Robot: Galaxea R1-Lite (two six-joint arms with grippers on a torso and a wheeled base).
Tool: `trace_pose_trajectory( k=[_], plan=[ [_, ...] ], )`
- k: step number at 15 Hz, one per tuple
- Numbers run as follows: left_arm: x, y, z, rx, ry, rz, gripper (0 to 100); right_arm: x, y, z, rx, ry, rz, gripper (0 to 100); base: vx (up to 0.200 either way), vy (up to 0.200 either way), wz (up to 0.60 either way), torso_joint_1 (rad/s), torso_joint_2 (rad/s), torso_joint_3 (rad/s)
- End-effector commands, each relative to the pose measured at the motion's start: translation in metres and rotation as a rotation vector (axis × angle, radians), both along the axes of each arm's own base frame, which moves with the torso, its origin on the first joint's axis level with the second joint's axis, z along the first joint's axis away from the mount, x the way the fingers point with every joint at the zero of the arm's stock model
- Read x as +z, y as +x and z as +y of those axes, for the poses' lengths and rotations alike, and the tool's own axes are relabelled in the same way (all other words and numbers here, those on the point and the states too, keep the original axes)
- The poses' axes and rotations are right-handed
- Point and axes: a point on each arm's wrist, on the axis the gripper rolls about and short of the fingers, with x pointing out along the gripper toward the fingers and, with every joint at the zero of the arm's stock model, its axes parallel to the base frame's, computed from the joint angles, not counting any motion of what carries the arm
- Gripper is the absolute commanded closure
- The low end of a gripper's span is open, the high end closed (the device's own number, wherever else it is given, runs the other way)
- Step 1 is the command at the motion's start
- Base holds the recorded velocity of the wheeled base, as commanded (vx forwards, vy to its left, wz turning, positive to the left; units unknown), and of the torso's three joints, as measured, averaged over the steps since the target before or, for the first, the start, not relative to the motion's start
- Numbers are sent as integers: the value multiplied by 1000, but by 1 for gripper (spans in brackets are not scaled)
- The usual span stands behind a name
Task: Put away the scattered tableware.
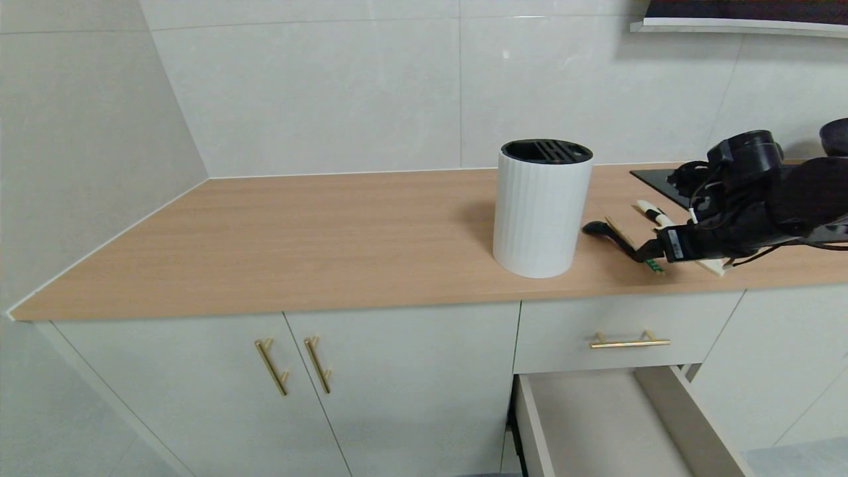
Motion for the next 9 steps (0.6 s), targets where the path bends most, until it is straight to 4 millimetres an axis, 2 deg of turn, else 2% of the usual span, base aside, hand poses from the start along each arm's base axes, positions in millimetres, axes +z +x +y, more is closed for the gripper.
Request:
trace_pose_trajectory(
  k=[1,6,7,9],
  plan=[
    [0,0,0,0,0,-1,0,-18,13,1,0,-3,40,0,0,0,0,0,0,0],
    [0,0,0,0,0,-1,0,-25,18,1,1,0,52,0,0,0,0,0,0,0],
    [0,0,0,0,0,-1,0,-24,18,1,-1,2,51,100,0,0,0,0,0,0],
    [0,0,0,0,0,-1,0,-24,18,2,-6,11,51,100,0,0,0,0,0,0]
  ],
)
